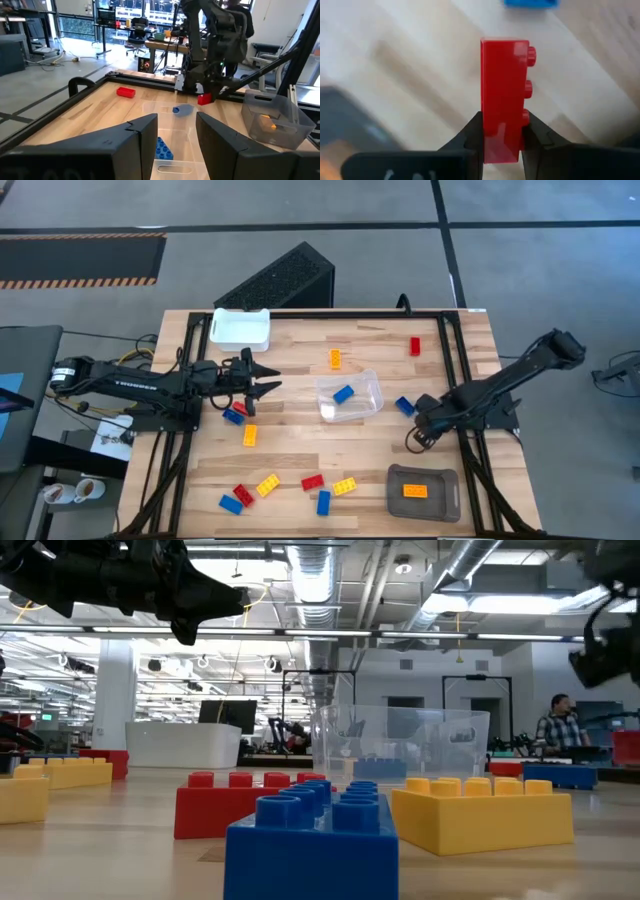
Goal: Sort & place blocks by color
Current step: Put the red game piece into the white bin
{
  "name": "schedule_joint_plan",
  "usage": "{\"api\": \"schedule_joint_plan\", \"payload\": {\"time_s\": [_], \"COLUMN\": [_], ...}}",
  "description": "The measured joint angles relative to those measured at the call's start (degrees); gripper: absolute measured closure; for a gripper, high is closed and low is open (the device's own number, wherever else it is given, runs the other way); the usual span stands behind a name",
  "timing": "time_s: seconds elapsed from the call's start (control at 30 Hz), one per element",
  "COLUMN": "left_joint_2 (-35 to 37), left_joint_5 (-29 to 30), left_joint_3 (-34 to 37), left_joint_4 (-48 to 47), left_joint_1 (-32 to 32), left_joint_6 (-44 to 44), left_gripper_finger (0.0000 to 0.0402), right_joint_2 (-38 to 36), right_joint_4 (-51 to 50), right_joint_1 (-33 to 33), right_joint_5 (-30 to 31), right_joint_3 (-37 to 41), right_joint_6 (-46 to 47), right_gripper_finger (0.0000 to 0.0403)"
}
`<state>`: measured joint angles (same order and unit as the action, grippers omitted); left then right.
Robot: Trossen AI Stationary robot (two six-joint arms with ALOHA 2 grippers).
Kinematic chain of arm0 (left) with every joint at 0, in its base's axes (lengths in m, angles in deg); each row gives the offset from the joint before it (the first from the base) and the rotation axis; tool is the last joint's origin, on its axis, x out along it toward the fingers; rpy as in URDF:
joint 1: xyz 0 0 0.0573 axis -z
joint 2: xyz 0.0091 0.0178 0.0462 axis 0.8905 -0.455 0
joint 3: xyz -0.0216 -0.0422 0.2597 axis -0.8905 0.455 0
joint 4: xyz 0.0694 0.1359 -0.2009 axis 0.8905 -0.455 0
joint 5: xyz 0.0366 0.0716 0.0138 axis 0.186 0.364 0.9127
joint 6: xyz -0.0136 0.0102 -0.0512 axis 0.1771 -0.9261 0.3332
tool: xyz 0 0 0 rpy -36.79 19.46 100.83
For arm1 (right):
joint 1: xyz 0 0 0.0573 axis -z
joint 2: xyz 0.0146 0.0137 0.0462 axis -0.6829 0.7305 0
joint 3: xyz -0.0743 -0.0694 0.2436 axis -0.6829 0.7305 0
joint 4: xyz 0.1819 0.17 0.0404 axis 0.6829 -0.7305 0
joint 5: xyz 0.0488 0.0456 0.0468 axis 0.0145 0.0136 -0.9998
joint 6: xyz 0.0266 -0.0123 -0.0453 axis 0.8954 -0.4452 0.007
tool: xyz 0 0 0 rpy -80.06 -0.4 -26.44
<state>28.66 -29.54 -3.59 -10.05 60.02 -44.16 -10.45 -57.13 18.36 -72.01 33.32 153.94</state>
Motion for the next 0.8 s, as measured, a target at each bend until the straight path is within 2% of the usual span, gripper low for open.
{"api": "schedule_joint_plan", "payload": {"time_s": [0.2,0.3,0.4,0.47,0.57,0.8], "left_joint_2": [-0.1,-1.5,-4.9,-8.0,-12.7,-22.5], "left_joint_5": [0.0,-0.7,-6.1,-8.5,-8.6,-8.3], "left_joint_3": [0.0,-0.1,-0.1,-0.1,-0.5,-5.7], "left_joint_4": [0.1,0.7,3.8,8.2,14.6,18.2], "left_joint_1": [0.0,0.0,0.3,0.8,1.1,1.1], "left_joint_6": [2.4,2.6,1.9,1.6,1.2,1.5], "left_gripper_finger": [0.0279,0.0279,0.0276,0.027,0.0253,0.0178], "right_joint_2": [-4.0,-4.5,-4.3,-3.9,-3.2,-0.4], "right_joint_4": [2.6,10.0,20.9,28.5,36.7,51.6], "right_joint_1": [-3.2,-3.7,-2.2,-0.4,2.6,11.0], "right_joint_5": [11.2,18.8,24.7,25.8,26.6,27.3], "right_joint_3": [-6.1,-8.1,-8.5,-8.6,-8.6,-8.5], "right_joint_6": [-2.8,-10.6,-21.6,-30.9,-41.2,-56.2], "right_gripper_finger": [0.0318,0.0318,0.0318,0.0318,0.0318,0.0318]}}
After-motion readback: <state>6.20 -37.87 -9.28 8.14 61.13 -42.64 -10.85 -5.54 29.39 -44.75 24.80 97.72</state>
